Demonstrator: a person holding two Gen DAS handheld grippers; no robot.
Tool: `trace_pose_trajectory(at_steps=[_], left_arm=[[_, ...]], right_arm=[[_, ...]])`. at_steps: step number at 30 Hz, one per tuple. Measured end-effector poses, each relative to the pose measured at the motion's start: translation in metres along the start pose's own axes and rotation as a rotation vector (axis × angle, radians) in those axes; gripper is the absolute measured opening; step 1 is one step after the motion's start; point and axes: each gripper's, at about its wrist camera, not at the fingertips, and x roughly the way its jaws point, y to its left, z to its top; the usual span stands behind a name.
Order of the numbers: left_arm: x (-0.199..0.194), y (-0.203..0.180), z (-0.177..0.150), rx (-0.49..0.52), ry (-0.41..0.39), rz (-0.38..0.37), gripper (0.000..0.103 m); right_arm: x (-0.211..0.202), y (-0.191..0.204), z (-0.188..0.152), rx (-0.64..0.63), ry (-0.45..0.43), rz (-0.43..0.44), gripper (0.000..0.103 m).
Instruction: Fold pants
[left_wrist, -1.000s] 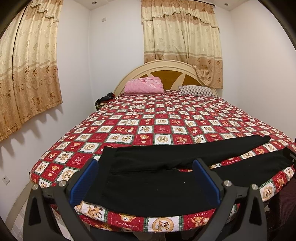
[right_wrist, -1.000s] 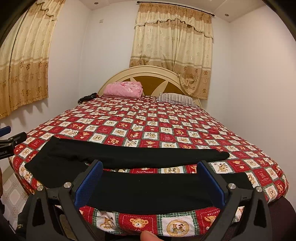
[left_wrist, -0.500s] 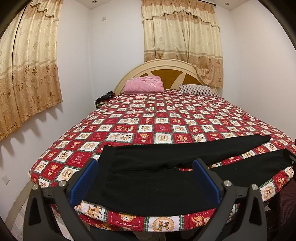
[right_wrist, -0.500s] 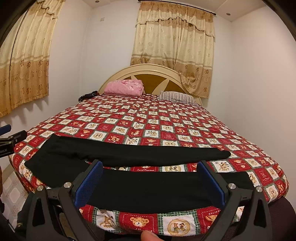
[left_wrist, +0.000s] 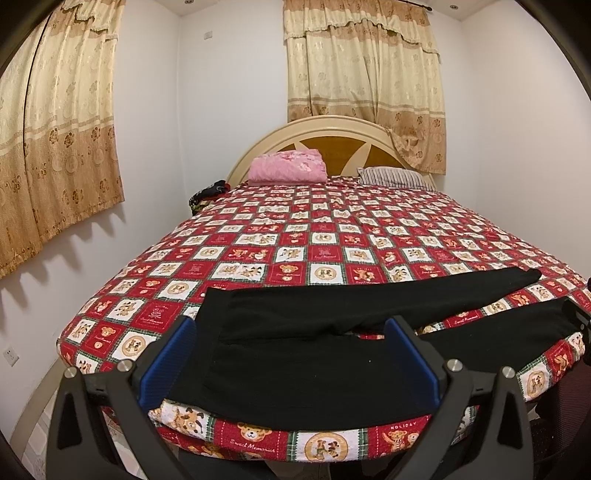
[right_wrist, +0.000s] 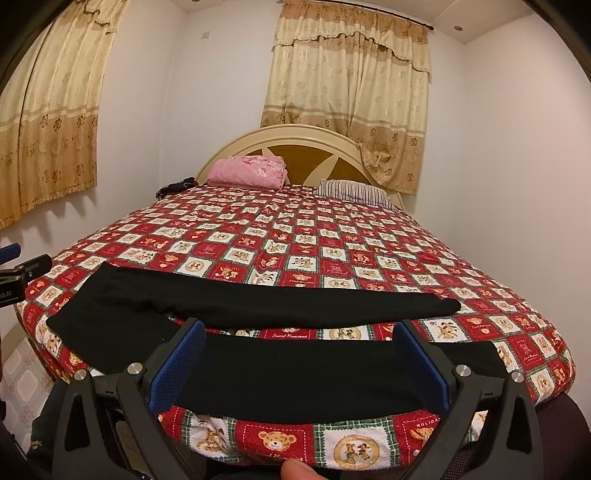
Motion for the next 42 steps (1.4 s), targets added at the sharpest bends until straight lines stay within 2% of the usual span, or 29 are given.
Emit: trace_pose_trajectory(at_steps=[22,27,35,42], left_arm=[[0.017,-0.006,-0.004,-0.012,0.050,-0.010,0.103],[0.050,0.004,-0.006,0.042,0.090,0.017,0.103],[0.129,0.064,-0.002,0.041,0.209,0.098,0.103],[0.190,0.117,0.009,0.031,0.276,0.181,0.103]], right_arm=[[0.010,-0.003,-0.003,-0.007,0.022,-0.012,0.102],[0.028,-0.008,-0.009,-0.009,0.056,0.002,0.102],[0.081,-0.036,-0.027,0.050,0.177,-0.027,0.102],[0.123,-0.058,-0.022,0.057,0.218,-0.054,0.102]])
